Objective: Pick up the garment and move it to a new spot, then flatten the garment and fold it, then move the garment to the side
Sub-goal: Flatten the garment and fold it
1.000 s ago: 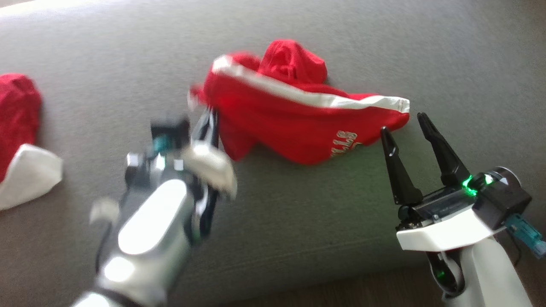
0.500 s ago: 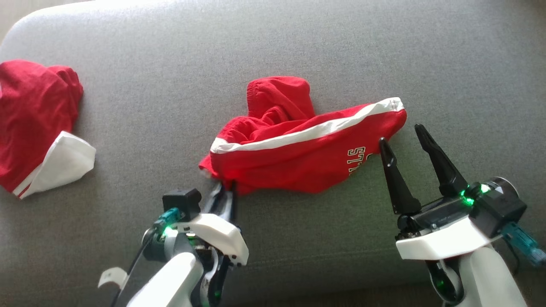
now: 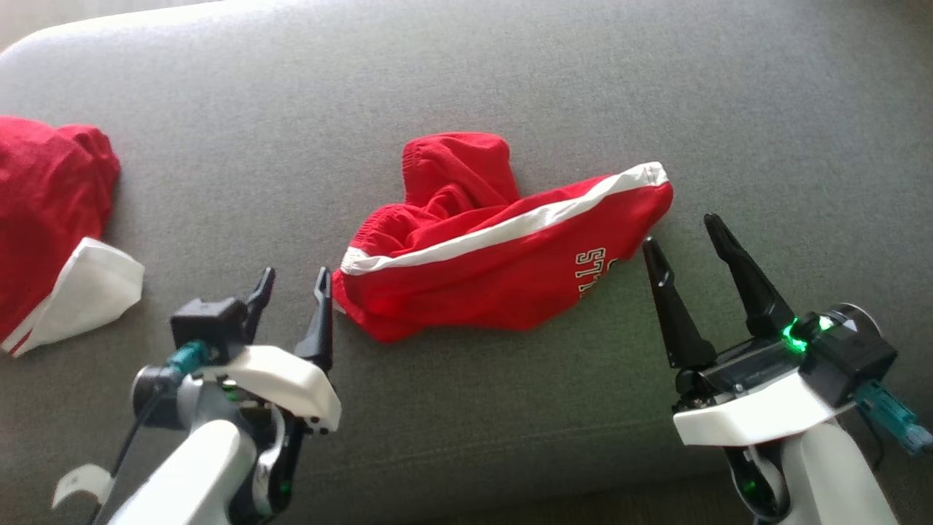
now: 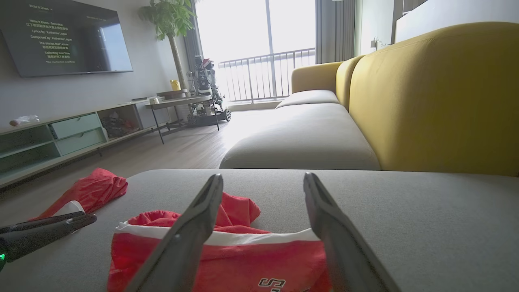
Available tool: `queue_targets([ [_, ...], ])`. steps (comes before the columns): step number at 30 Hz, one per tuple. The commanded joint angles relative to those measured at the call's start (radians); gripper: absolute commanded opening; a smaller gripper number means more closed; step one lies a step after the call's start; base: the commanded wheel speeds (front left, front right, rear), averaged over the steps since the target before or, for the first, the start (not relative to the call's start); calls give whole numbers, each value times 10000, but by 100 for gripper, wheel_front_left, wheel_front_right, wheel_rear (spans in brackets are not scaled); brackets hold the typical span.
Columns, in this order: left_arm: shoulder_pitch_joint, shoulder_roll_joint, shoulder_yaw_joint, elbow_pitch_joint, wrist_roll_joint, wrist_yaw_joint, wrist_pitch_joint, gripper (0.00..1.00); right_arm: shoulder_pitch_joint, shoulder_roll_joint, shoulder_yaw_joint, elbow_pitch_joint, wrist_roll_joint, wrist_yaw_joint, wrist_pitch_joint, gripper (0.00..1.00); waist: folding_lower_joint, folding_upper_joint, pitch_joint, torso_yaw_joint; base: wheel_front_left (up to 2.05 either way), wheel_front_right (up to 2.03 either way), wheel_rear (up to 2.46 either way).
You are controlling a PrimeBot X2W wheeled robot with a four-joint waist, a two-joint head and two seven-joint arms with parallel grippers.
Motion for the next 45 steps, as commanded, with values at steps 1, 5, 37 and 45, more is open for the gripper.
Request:
queue_targets([
  [1,-426,331,488,-298,-85,-11,66,100,-147,-72,276,-328,64,-2,-92,100,0,0,67,-73,0,0,0],
  [5,-831,417,441,91,-104,-263,278,100,-262,-72,311,-367,81,-2,-92,100,0,0,228,-219,0,0,0],
  [37,-1029,1161,-204,-753,-473,-964,1838,100,-562,-72,93,-547,163,-2,-92,100,0,0,782,-647,0,0,0],
  [45,-950,1393,-21,-1112,-685,-729,2171,100,-552,-72,10,-553,158,-2,-92,100,0,0,766,-804,0,0,0],
])
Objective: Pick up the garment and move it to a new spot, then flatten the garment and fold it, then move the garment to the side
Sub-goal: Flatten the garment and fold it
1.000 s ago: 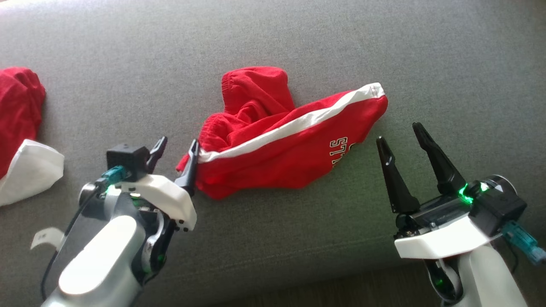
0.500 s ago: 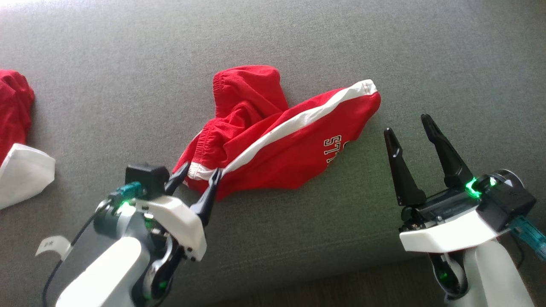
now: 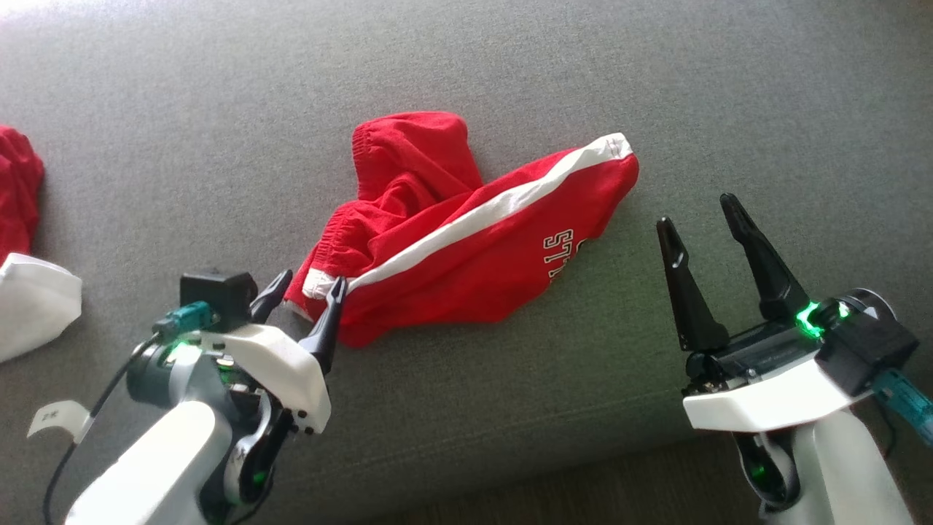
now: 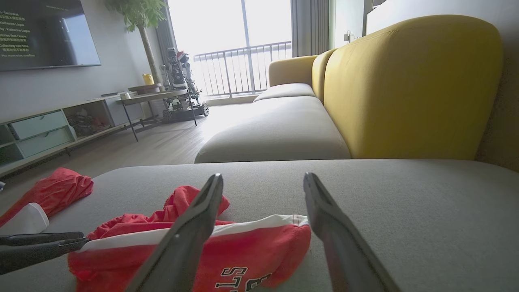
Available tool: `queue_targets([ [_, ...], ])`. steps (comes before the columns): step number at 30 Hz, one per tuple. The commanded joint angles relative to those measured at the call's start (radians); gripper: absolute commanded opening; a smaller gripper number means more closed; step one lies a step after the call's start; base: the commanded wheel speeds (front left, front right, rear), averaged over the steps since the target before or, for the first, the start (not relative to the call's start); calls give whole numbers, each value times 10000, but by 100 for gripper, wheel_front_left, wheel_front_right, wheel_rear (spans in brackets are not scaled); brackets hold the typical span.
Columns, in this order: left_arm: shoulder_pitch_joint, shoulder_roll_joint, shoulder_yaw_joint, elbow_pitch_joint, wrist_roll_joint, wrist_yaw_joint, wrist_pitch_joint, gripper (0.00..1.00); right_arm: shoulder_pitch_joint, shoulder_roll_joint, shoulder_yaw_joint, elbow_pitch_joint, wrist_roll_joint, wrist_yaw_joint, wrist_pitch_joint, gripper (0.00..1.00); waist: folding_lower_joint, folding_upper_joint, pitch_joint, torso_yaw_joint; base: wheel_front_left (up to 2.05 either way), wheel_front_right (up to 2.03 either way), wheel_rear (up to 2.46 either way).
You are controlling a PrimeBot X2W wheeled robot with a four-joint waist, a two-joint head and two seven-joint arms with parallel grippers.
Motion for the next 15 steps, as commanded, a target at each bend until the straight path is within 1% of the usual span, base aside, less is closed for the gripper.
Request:
queue_targets([
  [1,-333,305,499,-334,-26,-31,55,100,-301,-72,195,-393,63,-2,-92,100,0,0,-9,-12,0,0,0],
  [9,-585,211,314,-11,-144,-29,605,100,-364,-72,249,-484,116,-2,-92,100,0,0,36,-69,0,0,0],
  [10,-620,198,298,22,-133,-27,623,89,-362,-72,249,-495,114,-2,-92,100,0,0,42,-65,0,0,0],
  [11,-650,191,290,54,-110,-14,619,45,-358,-72,249,-501,109,-2,-92,100,0,0,44,-61,0,0,0],
  [12,-669,177,298,82,-91,16,594,19,-351,-72,245,-503,102,-2,-92,100,0,0,41,-52,0,0,0],
  [13,-684,168,302,97,-74,34,568,0,-343,-72,237,-503,94,-2,-92,100,0,0,34,-37,0,0,0],
  [15,-683,152,320,96,-40,85,489,0,-324,-72,220,-506,67,-2,-92,100,0,0,2,14,0,0,0],
])
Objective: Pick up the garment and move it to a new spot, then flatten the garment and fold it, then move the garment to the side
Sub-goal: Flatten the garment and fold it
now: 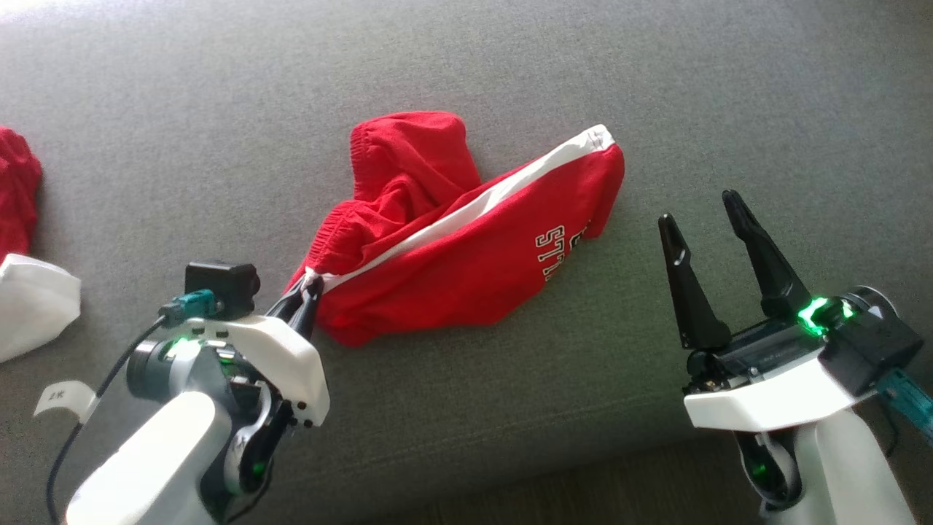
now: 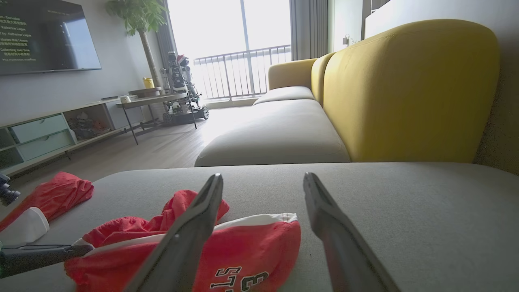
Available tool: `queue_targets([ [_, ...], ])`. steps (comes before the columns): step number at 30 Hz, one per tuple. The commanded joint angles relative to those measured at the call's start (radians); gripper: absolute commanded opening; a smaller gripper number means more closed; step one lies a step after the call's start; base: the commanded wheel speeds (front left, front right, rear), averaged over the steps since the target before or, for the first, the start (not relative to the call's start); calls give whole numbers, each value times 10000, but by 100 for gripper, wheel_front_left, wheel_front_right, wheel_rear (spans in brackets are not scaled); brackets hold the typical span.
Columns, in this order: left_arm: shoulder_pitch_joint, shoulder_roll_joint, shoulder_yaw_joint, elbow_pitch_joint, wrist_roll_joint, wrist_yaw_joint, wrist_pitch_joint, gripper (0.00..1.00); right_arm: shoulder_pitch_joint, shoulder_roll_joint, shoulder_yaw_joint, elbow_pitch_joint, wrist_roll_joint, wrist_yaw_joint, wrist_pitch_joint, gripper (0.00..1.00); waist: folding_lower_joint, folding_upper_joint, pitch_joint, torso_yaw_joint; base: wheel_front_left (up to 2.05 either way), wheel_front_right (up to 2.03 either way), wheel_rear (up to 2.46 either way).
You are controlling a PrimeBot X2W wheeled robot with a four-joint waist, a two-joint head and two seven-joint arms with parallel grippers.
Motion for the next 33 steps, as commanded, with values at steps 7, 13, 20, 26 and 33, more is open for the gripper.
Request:
queue_targets([
  [7,-175,187,519,-462,94,114,-620,0,-461,-72,626,272,-162,-2,-92,100,0,-1,-308,385,0,0,0],
  [13,41,117,542,-427,92,82,-1036,0,-1834,-72,1067,2610,-21,-2,-92,100,0,-1,-412,711,0,0,0],
  [20,-190,-178,398,-201,167,-63,-1242,0,-4584,-72,1195,6216,490,-2,842,100,0,-1,-300,926,0,0,0],
  [26,-351,-296,280,-41,237,-159,-1308,0,-6480,-72,1121,8430,287,-2,2643,100,0,-1,-148,961,0,0,0],
  [33,-439,-368,179,108,261,-238,-1342,0,-7733,-97,1183,9610,257,-2,4182,100,0,-1,-93,1031,0,0,0],
])
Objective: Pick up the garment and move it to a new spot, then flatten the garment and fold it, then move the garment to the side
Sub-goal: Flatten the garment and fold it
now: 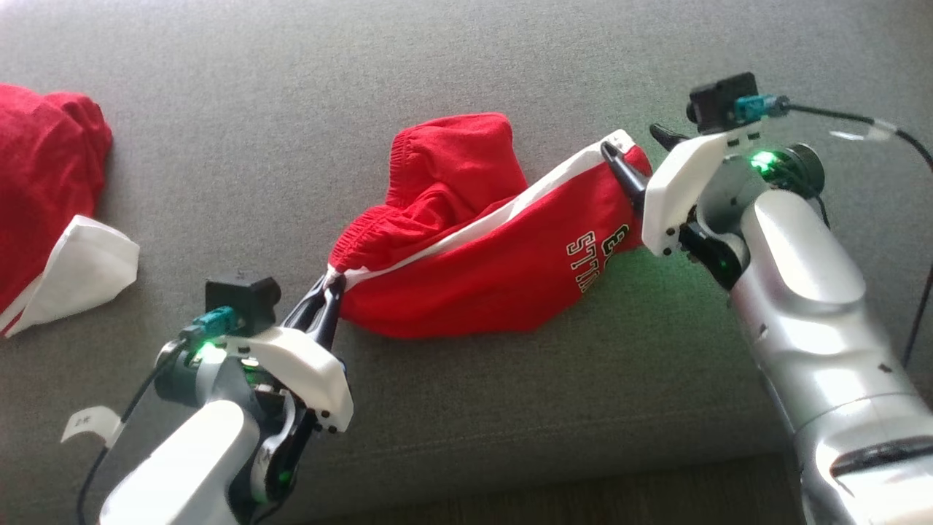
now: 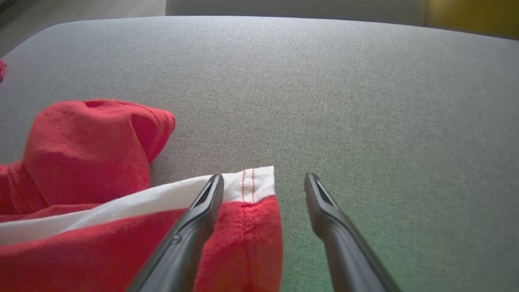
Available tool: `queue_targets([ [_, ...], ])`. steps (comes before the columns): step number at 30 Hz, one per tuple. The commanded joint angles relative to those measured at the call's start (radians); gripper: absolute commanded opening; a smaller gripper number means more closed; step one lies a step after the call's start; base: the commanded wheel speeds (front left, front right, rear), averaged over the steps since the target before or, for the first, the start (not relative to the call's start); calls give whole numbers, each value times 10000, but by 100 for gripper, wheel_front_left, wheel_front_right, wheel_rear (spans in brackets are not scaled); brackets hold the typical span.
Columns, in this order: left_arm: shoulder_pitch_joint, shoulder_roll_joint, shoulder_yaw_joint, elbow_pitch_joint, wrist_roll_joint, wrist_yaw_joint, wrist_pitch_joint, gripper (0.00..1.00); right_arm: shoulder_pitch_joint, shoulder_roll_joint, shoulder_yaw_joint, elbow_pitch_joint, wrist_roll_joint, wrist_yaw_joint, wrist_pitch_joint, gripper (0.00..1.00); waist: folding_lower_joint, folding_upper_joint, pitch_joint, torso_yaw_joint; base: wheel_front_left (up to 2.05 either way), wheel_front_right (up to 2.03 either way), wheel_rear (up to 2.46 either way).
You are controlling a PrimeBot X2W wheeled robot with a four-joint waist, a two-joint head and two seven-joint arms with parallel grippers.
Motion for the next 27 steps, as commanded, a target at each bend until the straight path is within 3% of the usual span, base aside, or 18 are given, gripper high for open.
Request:
queue_targets([
  [1,-465,161,409,-241,96,-50,-124,0,-373,119,232,-193,107,-2,113,100,0,0,17,23,0,0,0],
  [8,-633,72,332,-134,116,-142,-153,0,-721,96,708,534,475,-2,734,100,0,0,221,178,0,0,0],
  [9,-660,62,326,-111,118,-155,-161,0,-759,92,765,594,524,-2,725,85,0,0,246,197,0,0,0],
  [11,-708,38,320,-58,113,-184,-183,0,-822,72,939,659,615,-2,660,5,0,0,282,233,0,0,0],
  [12,-728,29,320,-28,108,-198,-195,0,-855,34,1039,652,632,-2,554,0,0,0,297,243,0,0,0],
  [21,-782,44,515,202,28,-198,-504,0,-1283,-336,1581,630,279,-2,-727,0,0,0,203,119,0,0,0],
  [27,-998,-185,1539,83,-697,-283,-1327,0,-1631,-336,1106,385,537,-2,-1889,0,0,0,-57,43,0,0,0],
])
